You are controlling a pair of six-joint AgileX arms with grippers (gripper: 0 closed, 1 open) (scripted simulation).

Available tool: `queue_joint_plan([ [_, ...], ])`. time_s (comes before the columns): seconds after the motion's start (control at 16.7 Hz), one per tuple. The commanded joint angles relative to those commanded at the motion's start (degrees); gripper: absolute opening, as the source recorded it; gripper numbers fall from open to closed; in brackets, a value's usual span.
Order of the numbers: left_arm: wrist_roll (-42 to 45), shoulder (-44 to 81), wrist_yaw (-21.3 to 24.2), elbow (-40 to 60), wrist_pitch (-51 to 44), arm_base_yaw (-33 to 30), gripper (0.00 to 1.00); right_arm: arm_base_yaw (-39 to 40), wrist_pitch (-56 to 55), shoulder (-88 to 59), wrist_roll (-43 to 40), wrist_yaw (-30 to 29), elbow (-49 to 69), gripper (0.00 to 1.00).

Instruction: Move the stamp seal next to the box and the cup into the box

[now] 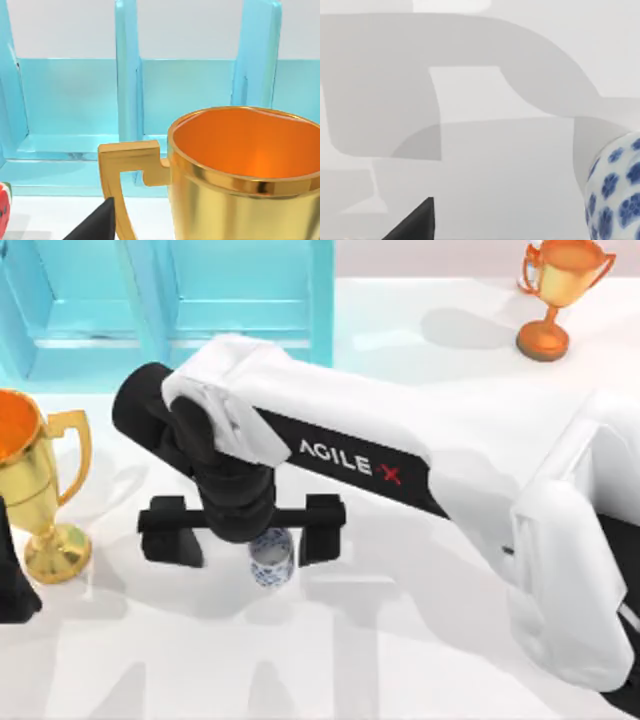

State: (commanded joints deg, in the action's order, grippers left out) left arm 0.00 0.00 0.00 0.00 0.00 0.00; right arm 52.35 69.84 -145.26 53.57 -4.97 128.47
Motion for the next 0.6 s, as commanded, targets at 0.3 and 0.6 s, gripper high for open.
queue_joint_plan([
  [0.3,0.0,0.0,0.0,0.0,0.0,0.0,1.00,0.0,0.0,0.0,0.0,0.0,0.0,0.62],
  [0.6,0.0,0.0,0.0,0.0,0.0,0.0,1.00,0.0,0.0,0.0,0.0,0.0,0.0,0.25],
])
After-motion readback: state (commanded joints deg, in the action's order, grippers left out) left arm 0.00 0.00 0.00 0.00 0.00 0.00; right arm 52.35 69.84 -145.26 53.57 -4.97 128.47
